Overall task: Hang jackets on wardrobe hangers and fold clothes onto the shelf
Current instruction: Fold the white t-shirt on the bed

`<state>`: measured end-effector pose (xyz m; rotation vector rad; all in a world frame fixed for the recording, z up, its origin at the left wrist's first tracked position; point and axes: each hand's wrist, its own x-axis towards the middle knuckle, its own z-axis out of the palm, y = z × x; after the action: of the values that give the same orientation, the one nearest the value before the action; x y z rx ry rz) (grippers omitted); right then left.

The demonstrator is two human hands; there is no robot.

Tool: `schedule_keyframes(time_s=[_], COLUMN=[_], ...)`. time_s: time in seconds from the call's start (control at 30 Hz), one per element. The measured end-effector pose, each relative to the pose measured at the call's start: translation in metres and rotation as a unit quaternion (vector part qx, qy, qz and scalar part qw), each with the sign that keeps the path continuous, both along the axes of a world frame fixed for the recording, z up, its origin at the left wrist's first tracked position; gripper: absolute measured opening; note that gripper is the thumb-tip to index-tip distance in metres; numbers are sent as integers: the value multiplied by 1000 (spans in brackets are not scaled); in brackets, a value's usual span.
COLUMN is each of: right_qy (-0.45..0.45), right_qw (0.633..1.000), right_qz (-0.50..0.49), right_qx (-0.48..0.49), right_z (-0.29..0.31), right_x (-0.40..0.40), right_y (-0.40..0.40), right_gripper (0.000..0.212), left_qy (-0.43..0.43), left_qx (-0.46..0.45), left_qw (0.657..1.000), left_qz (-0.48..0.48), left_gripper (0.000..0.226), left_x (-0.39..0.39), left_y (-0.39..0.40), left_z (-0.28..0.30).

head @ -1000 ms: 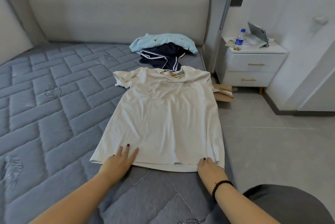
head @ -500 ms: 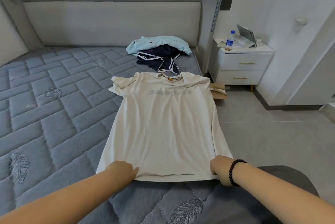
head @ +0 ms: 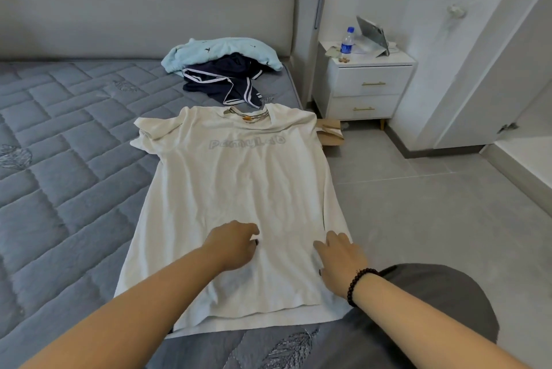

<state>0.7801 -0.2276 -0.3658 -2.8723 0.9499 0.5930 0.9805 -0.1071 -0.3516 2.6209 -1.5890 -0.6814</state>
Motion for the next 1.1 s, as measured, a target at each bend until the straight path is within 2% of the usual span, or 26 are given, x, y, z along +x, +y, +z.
schedule_keyframes(time_s=[0.13,0.2,0.27,0.33,0.4,0.43,0.47,0.57,0.7,0.77,0.83,0.9,1.0,1.1], right_qy=[26,43,65,69,-8,-42,-56,-7,5,11,23,41,53,60], right_qw=[988,988,988,990,997,994,985,958,964,965,963,966,966,966], right_qz=[-108,-129,-140,-103,17,93,162,283,264,259,269,253,249,243], right_qx=[103,69,-17,-61,-73,-46,-22,38,24,32,6,17,52,63], right_z=[-8,-4,-1,-1,-9,-13,-14,-18,-12,-10,-14,-10,-4,3], right_x=[-11,-21,-29,-30,-27,-24,-19,-11,-3,-5,-8,-11,-20,-27], right_y=[-25,-38,-49,-47,-40,-32,-21,0,7,9,11,14,20,24], right_gripper=[48,32,23,23,22,29,35,31,30,19,28,32,28,23], left_qy=[53,83,113,128,106,88,72,15,-49,-64,-59,-55,6,20], left_qx=[-64,-84,-80,-29,25,31,25,-41,-103,-94,-91,-84,-62,-50], left_qw=[996,993,990,985,977,973,971,967,971,976,980,982,984,981], left_qz=[26,14,-38,-108,-181,-209,-225,-249,-210,-185,-165,-160,-165,-186], left_gripper=[39,32,20,26,39,45,49,49,24,39,50,51,35,22], left_x=[-4,-4,-6,-12,-20,-23,-24,-28,-39,-45,-47,-46,-49,-55], left_y=[-49,-65,-69,-60,-40,-29,-17,24,70,81,88,91,92,93], left_z=[-18,-23,-24,-24,-26,-28,-33,-50,-61,-64,-64,-63,-54,-41])
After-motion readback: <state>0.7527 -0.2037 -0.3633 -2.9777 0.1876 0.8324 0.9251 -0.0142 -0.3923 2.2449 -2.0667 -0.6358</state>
